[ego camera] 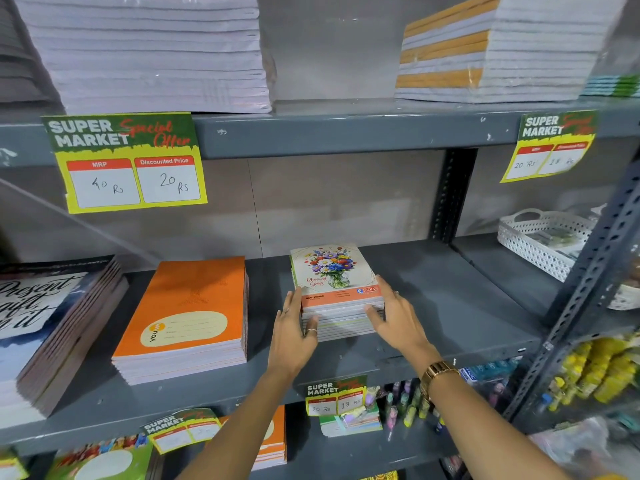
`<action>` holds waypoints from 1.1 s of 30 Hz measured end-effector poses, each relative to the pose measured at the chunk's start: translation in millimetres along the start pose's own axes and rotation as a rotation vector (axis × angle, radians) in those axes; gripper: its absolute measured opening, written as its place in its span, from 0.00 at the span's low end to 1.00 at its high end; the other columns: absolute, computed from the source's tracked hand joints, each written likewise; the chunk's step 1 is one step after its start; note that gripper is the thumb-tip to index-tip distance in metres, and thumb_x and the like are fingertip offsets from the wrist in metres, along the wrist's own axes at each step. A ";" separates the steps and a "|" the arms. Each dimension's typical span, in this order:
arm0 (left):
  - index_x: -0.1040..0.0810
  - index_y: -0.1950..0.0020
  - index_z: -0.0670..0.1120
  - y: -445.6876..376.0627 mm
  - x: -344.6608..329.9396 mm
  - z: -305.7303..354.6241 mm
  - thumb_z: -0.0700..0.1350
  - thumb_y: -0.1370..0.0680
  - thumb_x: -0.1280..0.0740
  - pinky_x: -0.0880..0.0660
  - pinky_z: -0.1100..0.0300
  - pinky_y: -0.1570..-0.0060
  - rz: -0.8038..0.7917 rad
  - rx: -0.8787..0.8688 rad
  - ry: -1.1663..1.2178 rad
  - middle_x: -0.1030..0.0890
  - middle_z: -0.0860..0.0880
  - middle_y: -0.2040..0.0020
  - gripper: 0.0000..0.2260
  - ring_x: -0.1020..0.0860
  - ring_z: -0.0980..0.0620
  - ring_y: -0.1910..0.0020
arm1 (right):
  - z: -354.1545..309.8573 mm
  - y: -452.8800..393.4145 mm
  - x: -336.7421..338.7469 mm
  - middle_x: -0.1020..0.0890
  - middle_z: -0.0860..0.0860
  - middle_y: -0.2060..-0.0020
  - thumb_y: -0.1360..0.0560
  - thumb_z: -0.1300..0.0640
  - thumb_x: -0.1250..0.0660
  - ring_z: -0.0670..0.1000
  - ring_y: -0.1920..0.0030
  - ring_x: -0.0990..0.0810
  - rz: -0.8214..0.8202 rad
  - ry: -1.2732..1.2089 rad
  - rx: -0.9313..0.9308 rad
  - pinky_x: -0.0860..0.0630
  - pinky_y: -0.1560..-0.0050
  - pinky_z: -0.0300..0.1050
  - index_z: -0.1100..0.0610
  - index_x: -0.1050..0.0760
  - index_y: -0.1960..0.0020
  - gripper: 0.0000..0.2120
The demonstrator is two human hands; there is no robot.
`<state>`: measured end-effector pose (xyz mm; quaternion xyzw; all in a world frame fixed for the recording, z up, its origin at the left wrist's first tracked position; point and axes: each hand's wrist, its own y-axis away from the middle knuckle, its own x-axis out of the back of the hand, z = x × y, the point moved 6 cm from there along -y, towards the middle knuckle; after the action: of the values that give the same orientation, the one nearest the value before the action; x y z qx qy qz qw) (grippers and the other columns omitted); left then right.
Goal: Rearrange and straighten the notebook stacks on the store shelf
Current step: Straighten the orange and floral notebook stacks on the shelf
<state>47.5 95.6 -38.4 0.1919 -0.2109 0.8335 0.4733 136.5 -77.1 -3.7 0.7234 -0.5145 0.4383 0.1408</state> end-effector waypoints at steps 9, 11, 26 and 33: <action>0.46 0.27 0.56 -0.5 3.9 0.4 0.40 0.23 0.36 0.30 0.37 0.37 0.015 0.004 -0.018 0.36 0.48 0.26 0.30 0.36 0.43 0.28 | -2.8 1.6 -1.3 0.24 0.59 0.38 0.22 0.58 0.38 0.57 0.39 0.25 -0.014 0.008 0.000 0.26 0.40 0.50 0.59 0.45 0.25 0.29; 0.45 0.26 0.55 0.7 3.9 0.7 0.41 0.23 0.37 0.26 0.41 0.40 0.008 0.002 -0.015 0.34 0.47 0.27 0.29 0.32 0.44 0.30 | -2.2 1.4 -1.7 0.24 0.58 0.38 0.22 0.57 0.39 0.57 0.39 0.25 -0.014 0.014 -0.010 0.26 0.41 0.49 0.59 0.46 0.24 0.29; 0.44 0.26 0.54 6.1 6.4 7.3 0.42 0.22 0.38 0.23 0.45 0.42 0.003 0.019 -0.021 0.28 0.48 0.32 0.26 0.28 0.48 0.35 | 1.4 1.0 -3.0 0.22 0.57 0.40 0.21 0.56 0.40 0.56 0.44 0.22 0.008 -0.016 -0.051 0.22 0.45 0.50 0.56 0.45 0.24 0.28; 0.44 0.26 0.51 8.1 6.5 10.1 0.41 0.22 0.39 0.24 0.48 0.42 0.013 0.001 -0.048 0.27 0.47 0.33 0.26 0.27 0.48 0.35 | 3.3 1.2 -4.8 0.21 0.57 0.41 0.21 0.55 0.40 0.56 0.44 0.22 0.021 -0.009 -0.051 0.24 0.45 0.49 0.55 0.45 0.24 0.28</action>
<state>38.6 91.1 -27.9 0.2107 -0.2228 0.8319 0.4625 136.7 -76.8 -9.6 0.7162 -0.5335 0.4233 0.1521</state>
